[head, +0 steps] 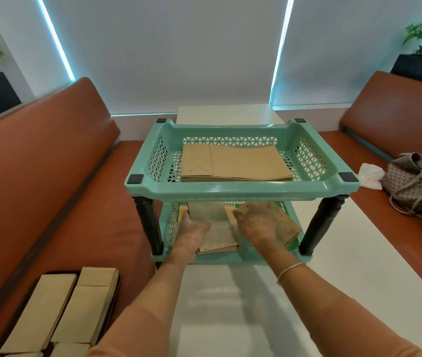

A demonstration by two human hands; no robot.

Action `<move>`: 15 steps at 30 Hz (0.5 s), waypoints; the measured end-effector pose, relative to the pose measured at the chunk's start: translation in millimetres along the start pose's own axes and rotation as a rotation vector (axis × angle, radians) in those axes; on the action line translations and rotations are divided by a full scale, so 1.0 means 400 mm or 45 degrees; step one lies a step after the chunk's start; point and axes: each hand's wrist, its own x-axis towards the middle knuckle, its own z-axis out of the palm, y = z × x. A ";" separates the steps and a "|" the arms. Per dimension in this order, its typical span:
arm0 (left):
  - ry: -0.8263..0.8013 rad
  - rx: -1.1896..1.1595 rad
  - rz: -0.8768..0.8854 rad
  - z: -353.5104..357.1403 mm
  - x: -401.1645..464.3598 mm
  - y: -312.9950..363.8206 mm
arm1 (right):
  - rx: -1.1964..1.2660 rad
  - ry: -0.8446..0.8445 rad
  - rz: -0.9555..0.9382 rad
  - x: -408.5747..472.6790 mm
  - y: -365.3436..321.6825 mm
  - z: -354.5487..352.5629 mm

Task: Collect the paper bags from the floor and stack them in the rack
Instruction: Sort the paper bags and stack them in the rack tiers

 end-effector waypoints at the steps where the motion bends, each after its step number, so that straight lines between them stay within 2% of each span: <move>1: -0.001 -0.004 0.000 0.000 -0.001 0.001 | -0.206 0.058 0.023 0.006 0.013 -0.011; 3: -0.004 0.003 -0.012 0.002 0.004 0.000 | -0.481 0.087 0.083 0.011 0.038 -0.028; 5: -0.003 0.000 -0.011 0.001 0.003 0.000 | -0.562 0.071 0.109 0.011 0.057 -0.028; 15: 0.010 -0.011 0.013 -0.001 0.006 -0.003 | -0.583 0.130 0.065 0.010 0.059 -0.015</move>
